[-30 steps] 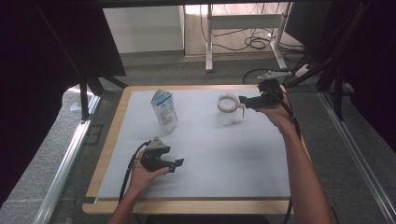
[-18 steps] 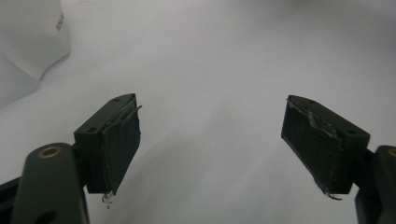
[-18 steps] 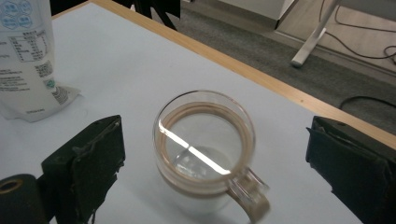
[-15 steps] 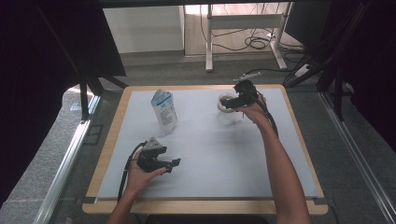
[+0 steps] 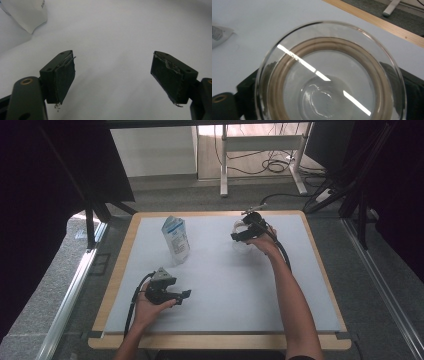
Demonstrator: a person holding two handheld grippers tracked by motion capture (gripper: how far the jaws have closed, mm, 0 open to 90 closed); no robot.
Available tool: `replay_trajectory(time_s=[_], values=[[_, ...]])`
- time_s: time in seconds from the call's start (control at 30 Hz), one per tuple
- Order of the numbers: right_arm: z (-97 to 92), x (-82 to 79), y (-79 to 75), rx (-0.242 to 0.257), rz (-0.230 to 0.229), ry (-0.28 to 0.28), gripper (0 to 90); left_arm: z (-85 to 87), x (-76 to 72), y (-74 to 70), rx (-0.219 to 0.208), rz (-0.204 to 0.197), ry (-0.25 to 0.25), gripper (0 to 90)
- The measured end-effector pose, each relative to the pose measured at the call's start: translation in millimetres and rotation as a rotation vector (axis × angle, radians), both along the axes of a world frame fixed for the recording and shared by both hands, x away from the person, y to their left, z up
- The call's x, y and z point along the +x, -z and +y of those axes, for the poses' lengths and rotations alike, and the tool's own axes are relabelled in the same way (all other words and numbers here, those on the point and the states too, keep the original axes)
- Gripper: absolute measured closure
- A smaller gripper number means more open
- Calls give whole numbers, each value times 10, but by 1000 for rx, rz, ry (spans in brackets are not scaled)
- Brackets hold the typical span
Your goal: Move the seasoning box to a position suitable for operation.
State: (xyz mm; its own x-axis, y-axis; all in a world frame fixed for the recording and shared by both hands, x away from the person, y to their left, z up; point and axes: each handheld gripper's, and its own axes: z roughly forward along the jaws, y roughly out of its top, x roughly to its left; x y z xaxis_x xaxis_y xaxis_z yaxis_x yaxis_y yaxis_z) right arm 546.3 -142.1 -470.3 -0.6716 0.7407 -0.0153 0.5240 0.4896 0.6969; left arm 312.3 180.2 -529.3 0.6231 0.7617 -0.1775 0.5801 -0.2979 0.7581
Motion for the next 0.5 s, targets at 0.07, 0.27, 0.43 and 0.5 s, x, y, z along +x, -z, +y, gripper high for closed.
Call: replay_trajectory(time_s=[0.07,0.27,0.43,0.5], values=[[-15,1,3,16,14,-10,106,-2,-1,3,1,0,0,195],[-25,-5,6,25,6,-2,111,-1,-5,6,6,0,3,195],[-30,-21,-10,17,6,3,113,8,-9,0,5,-3,0,195],[-39,-28,-20,17,1,4,113,13,-10,-2,4,-3,-1,195]])
